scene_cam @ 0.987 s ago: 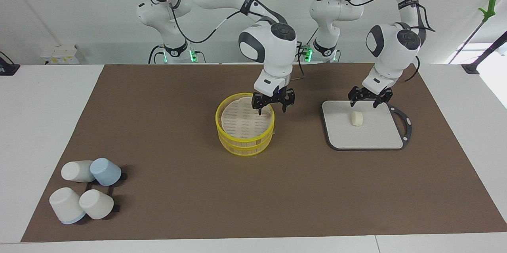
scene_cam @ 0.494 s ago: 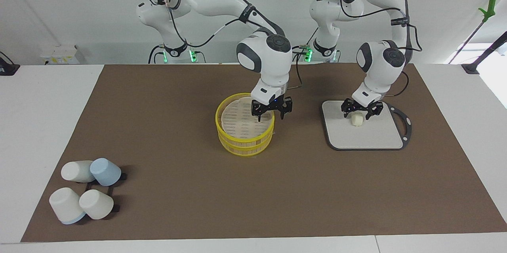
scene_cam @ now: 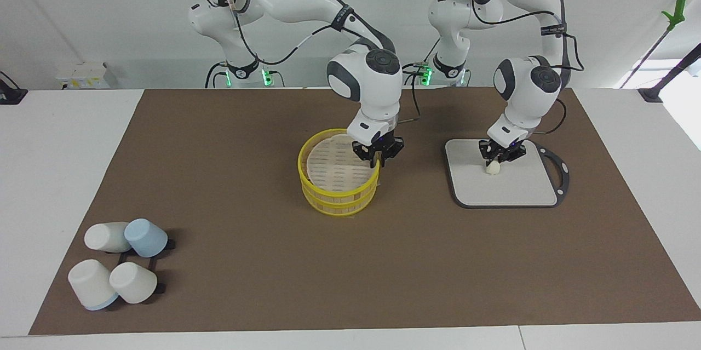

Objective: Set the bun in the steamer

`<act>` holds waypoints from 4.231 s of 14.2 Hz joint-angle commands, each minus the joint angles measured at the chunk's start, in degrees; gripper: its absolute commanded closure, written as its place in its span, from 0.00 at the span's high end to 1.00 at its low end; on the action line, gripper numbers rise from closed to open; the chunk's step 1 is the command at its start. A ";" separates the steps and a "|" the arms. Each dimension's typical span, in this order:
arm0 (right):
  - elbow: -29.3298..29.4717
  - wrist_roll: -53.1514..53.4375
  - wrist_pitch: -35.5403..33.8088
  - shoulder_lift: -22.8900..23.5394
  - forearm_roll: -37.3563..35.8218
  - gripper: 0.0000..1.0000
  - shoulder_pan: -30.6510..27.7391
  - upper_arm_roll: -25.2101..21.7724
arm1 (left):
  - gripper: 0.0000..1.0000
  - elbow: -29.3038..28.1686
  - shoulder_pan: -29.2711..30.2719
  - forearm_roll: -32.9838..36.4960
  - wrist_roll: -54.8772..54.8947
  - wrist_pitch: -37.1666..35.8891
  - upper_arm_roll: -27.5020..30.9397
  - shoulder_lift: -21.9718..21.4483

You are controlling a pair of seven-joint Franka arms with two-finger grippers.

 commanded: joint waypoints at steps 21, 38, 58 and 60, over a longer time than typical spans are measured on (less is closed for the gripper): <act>-13.47 -46.00 -28.22 -26.12 5.25 0.00 -29.28 0.22 | 0.20 34.80 -41.38 -2.50 -67.02 -7.98 -0.97 20.30; -13.92 -42.95 -21.47 -25.77 5.95 0.00 -24.65 0.57 | 1.00 34.27 -26.48 -2.31 -51.35 -29.02 -0.53 8.82; -7.94 -5.05 6.94 -6.61 4.89 0.00 -1.42 0.22 | 1.00 36.63 -2.36 0.15 -13.77 -49.70 0.08 -4.83; -8.98 -5.22 9.65 -6.52 4.72 0.00 -1.85 0.22 | 1.00 40.24 -2.36 0.15 -13.77 -52.33 -0.35 -3.68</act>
